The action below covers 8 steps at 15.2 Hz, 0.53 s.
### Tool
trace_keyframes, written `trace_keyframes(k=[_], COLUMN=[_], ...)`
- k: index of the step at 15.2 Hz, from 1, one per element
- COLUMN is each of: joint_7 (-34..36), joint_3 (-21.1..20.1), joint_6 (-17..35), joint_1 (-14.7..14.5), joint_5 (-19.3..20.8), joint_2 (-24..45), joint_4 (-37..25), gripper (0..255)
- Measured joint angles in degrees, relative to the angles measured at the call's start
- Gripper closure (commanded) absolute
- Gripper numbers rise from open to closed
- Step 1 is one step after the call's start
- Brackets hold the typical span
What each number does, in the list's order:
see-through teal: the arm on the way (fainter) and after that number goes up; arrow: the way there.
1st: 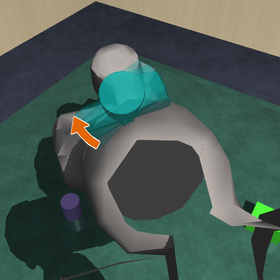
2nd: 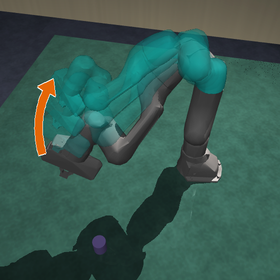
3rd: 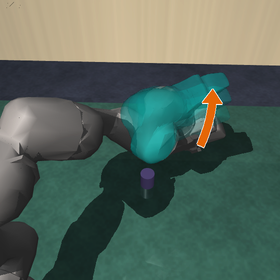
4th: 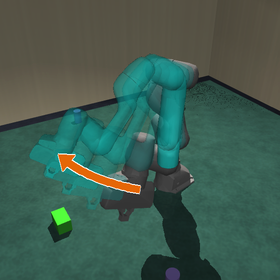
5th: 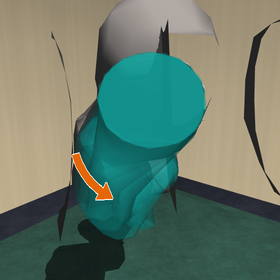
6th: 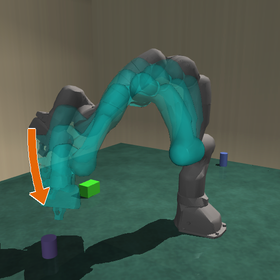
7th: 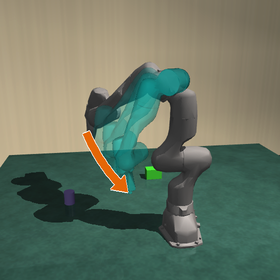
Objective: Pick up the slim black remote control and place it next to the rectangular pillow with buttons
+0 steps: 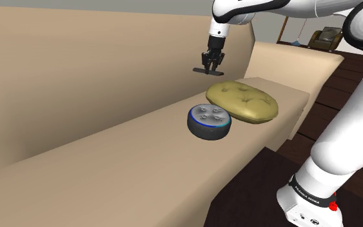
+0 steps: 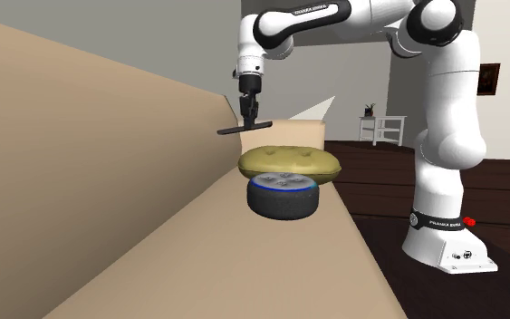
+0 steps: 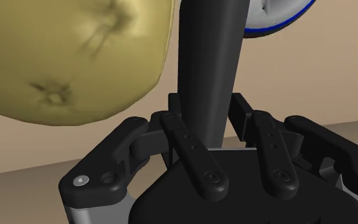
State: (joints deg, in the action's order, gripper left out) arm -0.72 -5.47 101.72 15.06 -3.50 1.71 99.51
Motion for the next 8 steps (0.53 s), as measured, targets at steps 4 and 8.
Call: trace_keyframes(k=[4,8], joint_7=[-5.3,-10.4], joint_3=[2.5,4.9], joint_6=[-0.9,-1.7], joint_1=[2.8,5.5], joint_5=[0.0,-0.1], joint_2=[1.4,3.6], joint_4=[-1.9,-4.7], gripper=[255,255])
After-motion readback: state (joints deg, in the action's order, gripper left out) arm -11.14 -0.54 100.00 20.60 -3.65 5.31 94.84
